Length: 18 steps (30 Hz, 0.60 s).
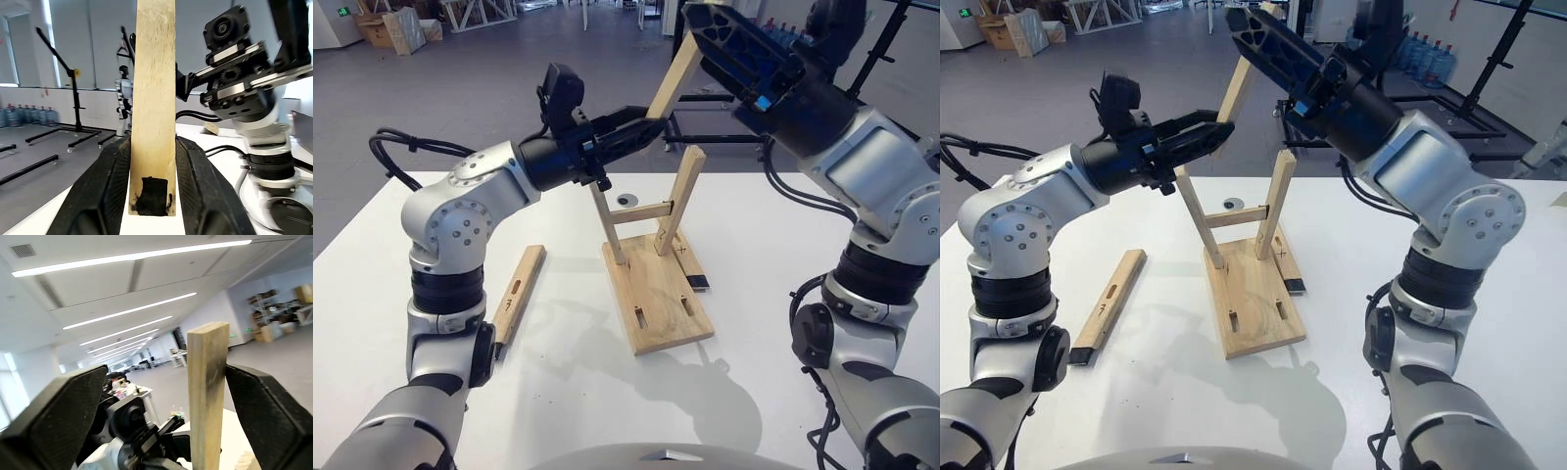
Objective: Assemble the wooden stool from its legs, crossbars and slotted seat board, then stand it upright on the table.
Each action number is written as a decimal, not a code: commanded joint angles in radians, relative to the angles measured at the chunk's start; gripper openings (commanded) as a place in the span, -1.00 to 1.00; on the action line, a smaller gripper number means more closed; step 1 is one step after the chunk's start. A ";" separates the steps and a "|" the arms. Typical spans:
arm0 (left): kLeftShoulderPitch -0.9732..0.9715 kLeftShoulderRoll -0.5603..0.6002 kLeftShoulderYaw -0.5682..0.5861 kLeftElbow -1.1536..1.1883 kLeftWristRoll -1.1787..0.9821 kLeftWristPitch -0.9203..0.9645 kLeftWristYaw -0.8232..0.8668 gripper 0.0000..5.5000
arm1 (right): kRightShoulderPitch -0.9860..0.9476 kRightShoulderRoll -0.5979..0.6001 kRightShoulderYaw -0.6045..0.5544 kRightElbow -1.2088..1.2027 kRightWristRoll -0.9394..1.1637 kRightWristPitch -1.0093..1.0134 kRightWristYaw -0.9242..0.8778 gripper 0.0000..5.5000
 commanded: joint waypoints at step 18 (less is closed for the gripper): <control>0.116 -0.024 -0.158 -0.016 0.429 -0.350 0.083 -0.53 | -0.002 0.159 0.085 0.035 -0.201 -0.122 -0.240 -0.01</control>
